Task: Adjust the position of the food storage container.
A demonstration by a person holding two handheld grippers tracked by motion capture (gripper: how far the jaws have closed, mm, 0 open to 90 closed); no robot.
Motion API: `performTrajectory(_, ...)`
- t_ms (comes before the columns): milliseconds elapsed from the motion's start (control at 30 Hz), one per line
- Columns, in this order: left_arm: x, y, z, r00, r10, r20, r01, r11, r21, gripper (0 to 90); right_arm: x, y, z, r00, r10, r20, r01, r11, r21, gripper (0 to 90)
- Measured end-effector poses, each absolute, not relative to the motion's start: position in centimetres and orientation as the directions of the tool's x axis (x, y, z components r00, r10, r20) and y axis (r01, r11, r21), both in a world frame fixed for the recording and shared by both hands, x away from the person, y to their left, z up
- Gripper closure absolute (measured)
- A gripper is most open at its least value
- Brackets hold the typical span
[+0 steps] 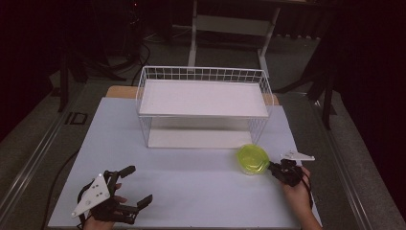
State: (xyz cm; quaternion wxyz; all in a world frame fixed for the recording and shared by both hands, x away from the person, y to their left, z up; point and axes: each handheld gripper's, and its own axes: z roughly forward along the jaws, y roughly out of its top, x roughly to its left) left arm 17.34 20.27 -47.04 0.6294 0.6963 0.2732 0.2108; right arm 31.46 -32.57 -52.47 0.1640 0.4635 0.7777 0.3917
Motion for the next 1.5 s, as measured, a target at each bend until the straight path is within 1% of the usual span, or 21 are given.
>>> performTrajectory(133, 17.3, 20.2, -47.0, 0.763, 0.644, -0.049, 0.116, -0.061, 0.991, 1.5, 31.0, -31.4, -52.6, -0.555, 0.826, 0.099, 0.58, 0.3, 0.757, 90.0)
performTrajectory(200, 17.3, 20.2, -47.0, 0.763, 0.645, -0.045, 0.112, -0.064, 0.992, 1.5, 30.6, -30.7, -52.6, -0.585, 0.808, 0.072, 0.564, 0.341, 0.752, 90.0)
performTrajectory(267, 17.3, 20.2, -47.0, 0.763, 0.644, -0.044, 0.113, -0.066, 0.991, 1.6, 30.6, -30.3, -52.7, -0.594, 0.803, 0.048, 0.557, 0.368, 0.744, 90.0)
performTrajectory(500, 17.4, 20.1, -47.1, 0.763, 0.644, -0.048, 0.117, -0.065, 0.991, 1.6, 32.1, -30.6, -52.2, -0.564, 0.824, 0.06, 0.562, 0.33, 0.759, 90.0)
performTrajectory(600, 17.3, 20.1, -47.1, 0.763, 0.645, -0.04, 0.114, -0.073, 0.991, 1.6, 32.7, -30.5, -52.3, -0.555, 0.827, 0.091, 0.578, 0.304, 0.757, 90.0)
performTrajectory(733, 17.4, 20.2, -47.1, 0.762, 0.646, -0.046, 0.117, -0.068, 0.991, 1.5, 32.3, -29.5, -52.5, -0.582, 0.809, 0.086, 0.572, 0.332, 0.75, 90.0)
performTrajectory(867, 17.4, 20.1, -47.1, 0.764, 0.644, -0.043, 0.115, -0.07, 0.991, 1.5, 31.7, -28.7, -52.5, -0.604, 0.789, 0.109, 0.568, 0.33, 0.754, 90.0)
performTrajectory(1067, 17.3, 20.1, -47.1, 0.765, 0.643, -0.039, 0.113, -0.074, 0.991, 1.5, 30.0, -26.4, -52.6, -0.678, 0.725, 0.121, 0.541, 0.38, 0.75, 90.0)
performTrajectory(1133, 17.3, 20.1, -47.1, 0.765, 0.643, -0.037, 0.111, -0.074, 0.991, 1.6, 29.5, -25.6, -52.6, -0.714, 0.694, 0.096, 0.509, 0.42, 0.751, 90.0)
performTrajectory(1167, 17.3, 20.1, -47.0, 0.765, 0.644, -0.037, 0.111, -0.074, 0.991, 1.5, 29.4, -25.4, -52.6, -0.717, 0.693, 0.077, 0.499, 0.434, 0.75, 90.0)
performTrajectory(1400, 17.3, 20.1, -47.0, 0.763, 0.645, -0.038, 0.112, -0.074, 0.991, 1.6, 31.2, -25.9, -52.8, -0.66, 0.74, 0.13, 0.553, 0.362, 0.751, 90.0)
performTrajectory(1500, 17.3, 20.2, -47.0, 0.763, 0.645, -0.035, 0.111, -0.076, 0.991, 1.5, 31.4, -25.7, -53.0, -0.656, 0.74, 0.149, 0.567, 0.353, 0.744, 90.0)
